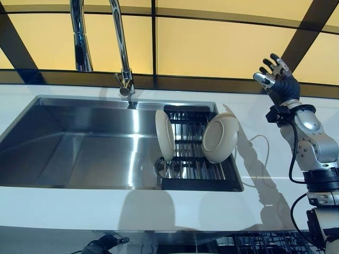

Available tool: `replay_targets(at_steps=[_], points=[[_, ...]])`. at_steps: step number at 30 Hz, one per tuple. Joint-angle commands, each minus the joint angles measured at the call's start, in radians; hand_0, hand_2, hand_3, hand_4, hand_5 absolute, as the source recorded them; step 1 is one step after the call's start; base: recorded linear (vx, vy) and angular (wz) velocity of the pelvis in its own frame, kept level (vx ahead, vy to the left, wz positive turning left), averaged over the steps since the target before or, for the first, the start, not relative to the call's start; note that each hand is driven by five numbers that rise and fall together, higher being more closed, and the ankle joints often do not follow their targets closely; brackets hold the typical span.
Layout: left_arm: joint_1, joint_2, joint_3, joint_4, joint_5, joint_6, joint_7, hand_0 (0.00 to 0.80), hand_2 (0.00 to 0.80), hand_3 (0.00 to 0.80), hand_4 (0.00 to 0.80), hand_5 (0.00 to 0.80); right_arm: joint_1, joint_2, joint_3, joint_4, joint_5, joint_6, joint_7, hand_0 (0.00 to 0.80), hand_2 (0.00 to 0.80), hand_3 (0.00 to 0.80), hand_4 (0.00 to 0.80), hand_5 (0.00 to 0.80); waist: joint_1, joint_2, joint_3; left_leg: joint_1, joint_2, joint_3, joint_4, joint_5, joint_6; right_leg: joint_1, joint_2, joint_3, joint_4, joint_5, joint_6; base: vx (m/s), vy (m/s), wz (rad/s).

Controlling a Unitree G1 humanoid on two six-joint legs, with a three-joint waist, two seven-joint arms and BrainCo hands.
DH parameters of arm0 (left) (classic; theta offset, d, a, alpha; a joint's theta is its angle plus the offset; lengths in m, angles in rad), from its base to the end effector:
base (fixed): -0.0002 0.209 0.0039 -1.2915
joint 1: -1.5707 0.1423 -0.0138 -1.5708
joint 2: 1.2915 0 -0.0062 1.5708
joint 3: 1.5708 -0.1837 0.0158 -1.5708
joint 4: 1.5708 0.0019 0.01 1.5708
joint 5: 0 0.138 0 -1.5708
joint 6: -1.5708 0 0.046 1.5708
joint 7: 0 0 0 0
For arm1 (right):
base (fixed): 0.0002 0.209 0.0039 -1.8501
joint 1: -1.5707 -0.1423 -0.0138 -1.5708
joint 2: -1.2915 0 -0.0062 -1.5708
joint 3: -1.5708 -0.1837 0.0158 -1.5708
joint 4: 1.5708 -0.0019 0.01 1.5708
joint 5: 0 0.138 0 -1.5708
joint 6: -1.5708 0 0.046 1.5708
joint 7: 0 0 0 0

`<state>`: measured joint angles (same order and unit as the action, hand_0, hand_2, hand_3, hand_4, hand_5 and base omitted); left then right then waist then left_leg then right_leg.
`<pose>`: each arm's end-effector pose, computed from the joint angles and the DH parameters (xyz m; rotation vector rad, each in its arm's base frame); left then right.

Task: Take plates into dishwasher

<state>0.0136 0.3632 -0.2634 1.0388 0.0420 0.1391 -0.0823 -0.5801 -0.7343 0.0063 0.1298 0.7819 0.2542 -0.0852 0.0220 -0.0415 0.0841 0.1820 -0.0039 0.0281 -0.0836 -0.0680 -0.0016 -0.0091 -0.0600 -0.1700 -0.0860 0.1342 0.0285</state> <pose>0.0910 0.2500 -0.0994 0.4615 1.2397 -0.1075 0.2854 -0.2515 0.2033 0.0574 -0.1982 0.0116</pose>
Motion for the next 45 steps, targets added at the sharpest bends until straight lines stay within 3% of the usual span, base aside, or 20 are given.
replay_targets(at_steps=[1, 7, 15, 27, 45], points=[[-0.117, 0.031, -0.047, -0.009, -0.044, -0.002, -0.007, 0.000, 0.000, 0.000, 0.000, 0.000, -0.087, -0.060, 0.036, 0.048, 0.029, 0.022, 0.050, 0.000, 0.000, 0.000, 0.000, 0.000, -0.005, -0.021, -0.042, -0.053, -0.043, 0.058, 0.012, 0.039, 0.001, 0.051, -0.019, 0.016, 0.048, -0.066, 0.067, 0.000, 0.000, 0.00], [-0.126, 0.036, -0.054, -0.005, -0.048, 0.006, -0.017, 0.000, 0.000, 0.000, 0.000, 0.000, -0.105, -0.076, 0.058, 0.096, 0.023, 0.071, 0.068, 0.000, 0.000, 0.000, 0.000, 0.000, -0.005, -0.023, -0.038, -0.055, -0.043, 0.069, 0.011, 0.042, 0.000, 0.061, -0.016, 0.015, 0.043, -0.069, 0.066, 0.000, 0.000, 0.00], [-0.144, 0.038, -0.075, -0.025, -0.060, 0.023, -0.025, 0.000, 0.000, 0.000, 0.000, 0.000, -0.138, -0.068, 0.089, 0.186, 0.114, 0.195, 0.113, 0.000, 0.000, 0.000, 0.000, 0.000, 0.001, -0.025, -0.039, -0.054, -0.044, 0.080, 0.010, 0.042, 0.002, 0.077, -0.012, 0.014, 0.033, -0.074, 0.062, 0.000, 0.000, 0.00], [-0.159, 0.045, -0.105, -0.025, -0.064, 0.041, -0.039, 0.000, 0.000, 0.000, 0.000, 0.000, -0.195, -0.051, 0.162, 0.319, 0.091, 0.305, 0.165, 0.000, 0.000, 0.000, 0.000, 0.000, 0.014, -0.025, -0.044, -0.055, -0.048, 0.086, 0.008, 0.046, 0.004, 0.095, -0.007, 0.016, 0.016, -0.075, 0.060, 0.000, 0.000, 0.00], [-0.184, 0.062, -0.122, -0.045, -0.076, 0.063, -0.077, 0.000, 0.000, 0.000, 0.000, 0.000, -0.225, 0.008, 0.218, 0.343, 0.114, 0.378, 0.168, 0.000, 0.000, 0.000, 0.000, 0.000, 0.019, -0.016, -0.040, -0.053, -0.054, 0.090, 0.009, 0.050, 0.007, 0.108, -0.002, 0.020, 0.010, -0.080, 0.055, -0.001, 0.004, -0.01]])
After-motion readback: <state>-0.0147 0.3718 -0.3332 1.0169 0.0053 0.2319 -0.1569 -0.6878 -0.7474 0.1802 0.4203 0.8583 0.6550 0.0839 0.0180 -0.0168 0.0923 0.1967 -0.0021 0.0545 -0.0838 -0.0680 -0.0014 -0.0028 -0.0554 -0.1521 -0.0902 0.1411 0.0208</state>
